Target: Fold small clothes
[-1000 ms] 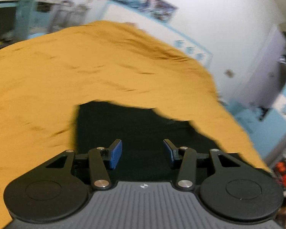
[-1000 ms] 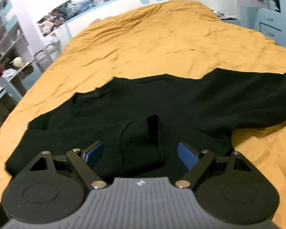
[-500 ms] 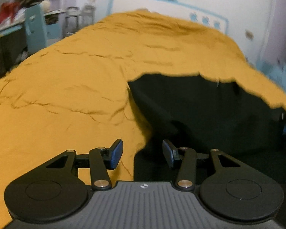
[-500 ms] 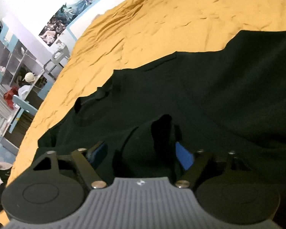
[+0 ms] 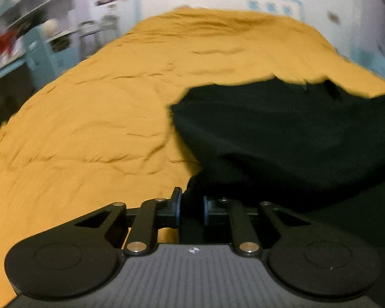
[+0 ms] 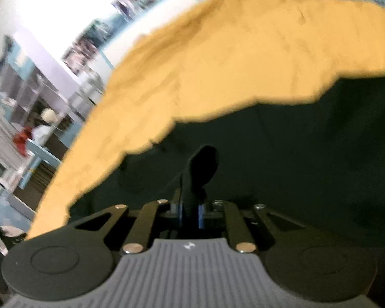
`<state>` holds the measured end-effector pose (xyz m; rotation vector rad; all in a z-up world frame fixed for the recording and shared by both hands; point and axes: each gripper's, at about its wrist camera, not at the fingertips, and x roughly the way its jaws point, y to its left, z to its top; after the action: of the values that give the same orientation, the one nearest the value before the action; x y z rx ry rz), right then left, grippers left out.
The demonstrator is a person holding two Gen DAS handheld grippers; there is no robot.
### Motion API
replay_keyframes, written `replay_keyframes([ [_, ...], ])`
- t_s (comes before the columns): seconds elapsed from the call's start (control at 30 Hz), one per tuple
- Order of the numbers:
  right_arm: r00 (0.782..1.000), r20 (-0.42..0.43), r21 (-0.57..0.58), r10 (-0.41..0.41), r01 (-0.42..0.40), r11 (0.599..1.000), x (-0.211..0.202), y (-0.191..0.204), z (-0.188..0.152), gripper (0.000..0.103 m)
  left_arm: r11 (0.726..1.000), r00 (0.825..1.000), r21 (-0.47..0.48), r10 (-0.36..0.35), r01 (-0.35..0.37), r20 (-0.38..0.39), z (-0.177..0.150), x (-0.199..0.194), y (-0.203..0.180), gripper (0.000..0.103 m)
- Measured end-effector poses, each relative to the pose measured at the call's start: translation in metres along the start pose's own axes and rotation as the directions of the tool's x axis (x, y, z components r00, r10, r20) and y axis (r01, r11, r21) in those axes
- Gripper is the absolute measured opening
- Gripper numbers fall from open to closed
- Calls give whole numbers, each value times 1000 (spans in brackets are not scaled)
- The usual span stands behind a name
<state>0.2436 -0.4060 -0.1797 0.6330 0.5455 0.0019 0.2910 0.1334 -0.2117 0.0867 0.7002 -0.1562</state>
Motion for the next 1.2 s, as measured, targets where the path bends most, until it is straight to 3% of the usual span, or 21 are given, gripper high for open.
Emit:
replay_keyframes([
  [0.07,998,58,1,-18,18,1000,-15,-1,10,4,998,1000,-55,-6,5,-15,-3,0,5,15],
  [0.13,998,51,-10,-42,43,999,-15,-13,13,3,999,999,-39,6,-7,-33,-7,4,-1,15],
  [0.27,977,-78,19,-199,201,979,21,-53,-5,3,1000,998,-20,23,-24,-53,-11,7,-8,15],
  [0.37,983,-69,80,-170,175,981,28,-75,-21,2,1000,998,-24,17,-19,-61,-9,6,-6,15],
  [0.5,986,-58,87,-159,164,983,28,-68,-20,7,1000,998,-22,15,-16,-62,-4,-5,-8,16],
  [0.67,983,-47,27,-177,179,983,18,-55,-11,27,994,998,-95,57,-54,21,11,-48,-15,16],
  [0.73,985,-45,15,-169,170,985,11,-53,-12,40,991,996,-133,38,-27,81,21,-59,-17,17],
  [0.8,981,-68,4,-182,182,983,14,-51,-13,43,986,994,-162,-32,48,104,34,-52,-19,17],
  [0.93,977,-94,-16,-189,188,982,21,-50,-23,40,953,985,-257,-142,163,96,53,-11,-18,17],
  [0.97,979,-93,-18,-183,182,983,20,-50,-25,33,940,981,-285,-167,188,96,56,0,-16,17],
  [1.0,979,-98,-21,-178,176,984,20,-50,-25,10,924,976,-316,-190,214,107,61,12,-14,17],
  [1.17,986,-65,-49,-152,149,988,2,-48,-27,9,873,943,-378,-223,306,249,97,40,-2,17],
  [1.2,986,-73,-50,-153,149,988,3,-49,-28,9,877,947,-381,-207,291,245,110,48,-1,17],
])
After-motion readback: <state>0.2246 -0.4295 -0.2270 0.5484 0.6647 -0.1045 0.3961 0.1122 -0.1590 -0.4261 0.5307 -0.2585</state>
